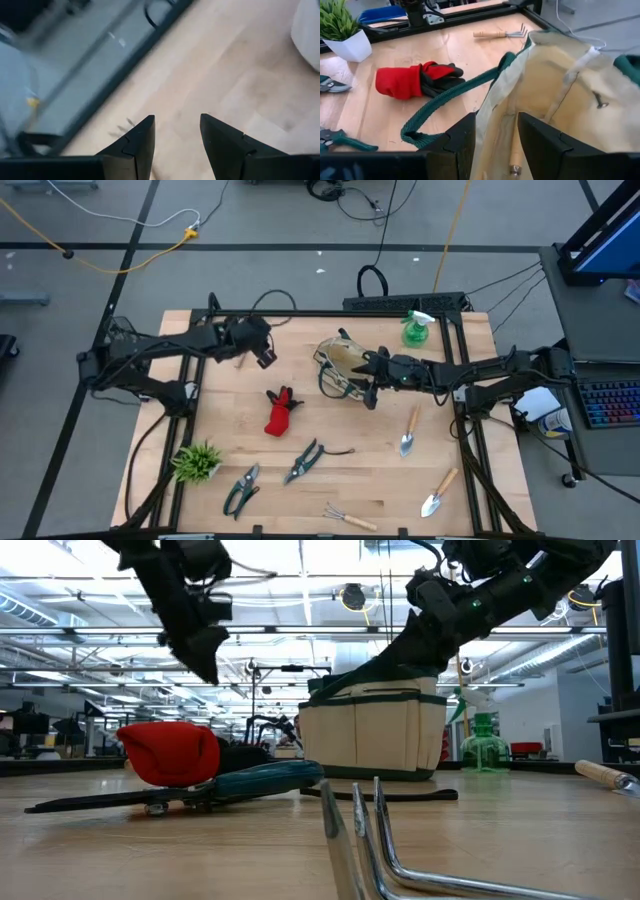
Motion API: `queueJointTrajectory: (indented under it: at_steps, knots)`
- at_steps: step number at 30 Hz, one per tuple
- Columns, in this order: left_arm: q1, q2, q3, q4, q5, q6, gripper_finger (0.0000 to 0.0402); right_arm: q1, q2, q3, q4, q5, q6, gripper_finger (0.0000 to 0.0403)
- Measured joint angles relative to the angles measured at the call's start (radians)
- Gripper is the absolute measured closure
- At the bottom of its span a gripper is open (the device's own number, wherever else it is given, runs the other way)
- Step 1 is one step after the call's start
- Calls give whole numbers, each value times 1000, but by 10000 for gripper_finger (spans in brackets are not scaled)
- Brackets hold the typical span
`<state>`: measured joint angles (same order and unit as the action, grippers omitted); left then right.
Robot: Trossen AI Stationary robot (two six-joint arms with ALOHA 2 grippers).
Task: Pick & Place Garden tools in Gardening bag
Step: Put the top brown hand rake into the gardening bag
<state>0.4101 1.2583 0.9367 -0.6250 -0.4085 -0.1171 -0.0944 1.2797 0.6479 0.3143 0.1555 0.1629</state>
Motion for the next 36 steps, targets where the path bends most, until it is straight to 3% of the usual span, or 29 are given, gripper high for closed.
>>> queueJointTrajectory:
  at_steps: [4, 13, 24, 36]
  knots:
    - [96, 26, 0, -20, 140, -5, 238, 0, 0, 0, 36, 0, -29, 259]
    - [252, 65, 0, -46, 231, -21, 238, 0, 0, 0, 40, 0, -24, 259]
    - [346, 154, -68, -74, 255, 1, 238, 0, 0, 0, 39, 0, -22, 259]
    - [376, 182, -196, 50, 253, -24, 238, 0, 0, 0, 39, 0, -22, 259]
